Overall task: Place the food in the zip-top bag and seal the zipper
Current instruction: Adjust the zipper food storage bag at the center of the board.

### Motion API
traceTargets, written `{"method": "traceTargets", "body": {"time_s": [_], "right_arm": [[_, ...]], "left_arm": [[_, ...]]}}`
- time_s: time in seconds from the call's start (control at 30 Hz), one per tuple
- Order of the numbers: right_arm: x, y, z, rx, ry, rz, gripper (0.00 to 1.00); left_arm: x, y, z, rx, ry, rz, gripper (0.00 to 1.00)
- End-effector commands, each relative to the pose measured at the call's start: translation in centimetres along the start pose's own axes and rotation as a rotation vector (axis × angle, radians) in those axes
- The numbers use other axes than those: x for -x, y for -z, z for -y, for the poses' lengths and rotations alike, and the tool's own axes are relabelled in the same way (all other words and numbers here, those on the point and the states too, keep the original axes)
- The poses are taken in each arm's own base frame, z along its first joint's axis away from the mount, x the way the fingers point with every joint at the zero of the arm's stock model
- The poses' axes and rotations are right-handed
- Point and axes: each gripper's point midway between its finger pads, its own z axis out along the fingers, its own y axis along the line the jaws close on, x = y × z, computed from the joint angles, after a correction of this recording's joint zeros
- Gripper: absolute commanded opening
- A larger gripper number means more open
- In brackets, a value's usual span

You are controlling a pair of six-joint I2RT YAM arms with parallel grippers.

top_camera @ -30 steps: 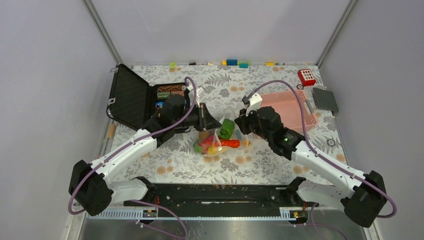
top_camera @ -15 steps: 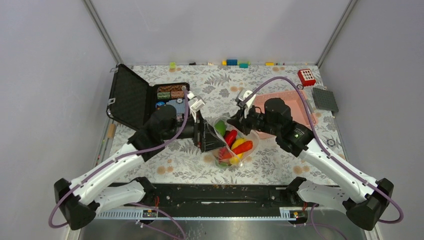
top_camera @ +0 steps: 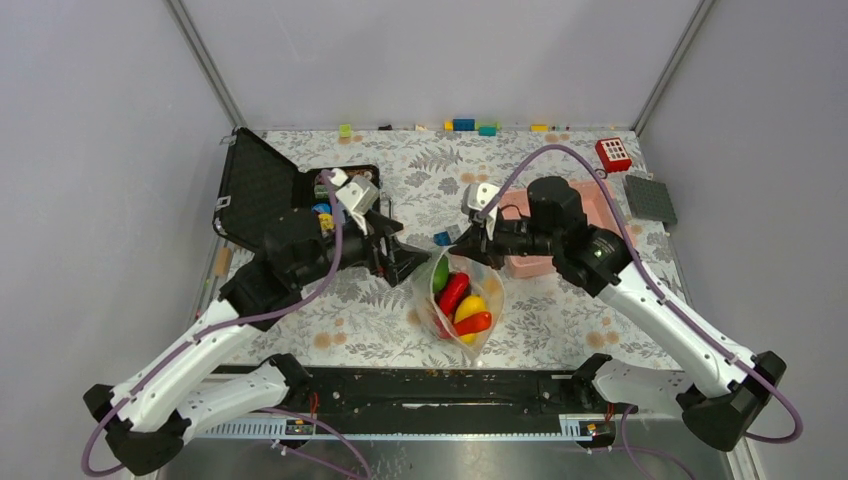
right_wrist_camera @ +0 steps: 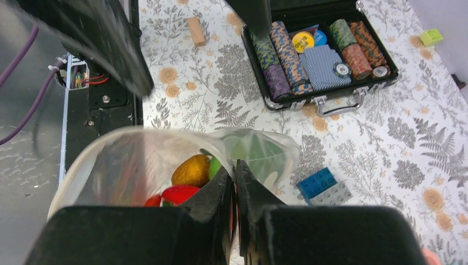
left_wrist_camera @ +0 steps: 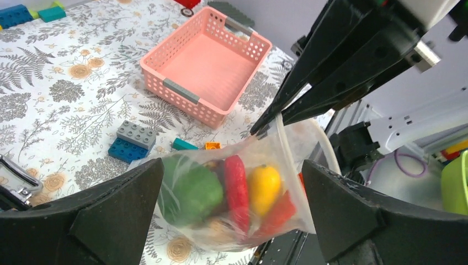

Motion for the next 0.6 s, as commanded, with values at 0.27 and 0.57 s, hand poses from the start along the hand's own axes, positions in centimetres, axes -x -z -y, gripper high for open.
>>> {"method": "traceTargets", "body": {"time_s": [0.27, 0.57], "right_arm": [[3.2, -1.9, 2.1, 0.079, 0.038, 0.001, 0.09], [3.6, -2.0, -0.4, 0.245, 0.085, 0.042, 0.11]], "left_arm": [[-1.2, -4.1, 0.3, -0.096, -0.090, -0.153, 0.89], [-3.1, -5.8, -1.2, -0.081, -0.144, -0.153, 0.82]]}}
